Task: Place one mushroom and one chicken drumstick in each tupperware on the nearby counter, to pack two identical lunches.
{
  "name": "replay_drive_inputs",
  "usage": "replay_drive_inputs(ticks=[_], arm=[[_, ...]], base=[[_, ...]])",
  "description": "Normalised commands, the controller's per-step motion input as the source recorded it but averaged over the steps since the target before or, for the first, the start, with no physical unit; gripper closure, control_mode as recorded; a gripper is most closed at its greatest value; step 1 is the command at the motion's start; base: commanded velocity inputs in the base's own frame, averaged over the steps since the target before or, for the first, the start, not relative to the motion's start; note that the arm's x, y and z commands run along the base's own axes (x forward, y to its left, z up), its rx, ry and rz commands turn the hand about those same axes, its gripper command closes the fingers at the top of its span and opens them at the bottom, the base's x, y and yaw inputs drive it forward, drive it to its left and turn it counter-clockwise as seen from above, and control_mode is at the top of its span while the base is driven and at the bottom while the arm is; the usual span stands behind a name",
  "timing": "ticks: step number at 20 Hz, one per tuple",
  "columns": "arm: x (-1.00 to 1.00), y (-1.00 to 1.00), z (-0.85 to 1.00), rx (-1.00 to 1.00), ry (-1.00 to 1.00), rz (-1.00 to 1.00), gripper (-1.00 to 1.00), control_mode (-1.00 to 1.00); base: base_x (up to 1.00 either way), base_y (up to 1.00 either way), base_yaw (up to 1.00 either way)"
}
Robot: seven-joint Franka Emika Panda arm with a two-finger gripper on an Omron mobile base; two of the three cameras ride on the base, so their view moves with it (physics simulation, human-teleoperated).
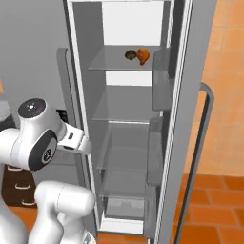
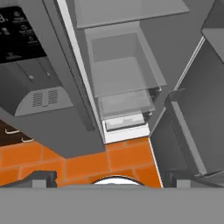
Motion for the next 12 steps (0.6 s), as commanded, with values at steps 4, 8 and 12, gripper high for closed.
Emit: replay_drive_inputs(ticks=[4,8,12], arm=[[0.00,0.00,0.00,0.00,0.00,0.00,-1.00,1.00],[0.00,0.00,0.00,0.00,0.00,0.00,-1.00,1.00],[0.00,0.00,0.00,0.00,0.00,0.00,-1.00,1.00]], base=[[0.60,-0.44,-0.12],[0.68,-0.40,0.04],[0.42,-0.43,0.09]])
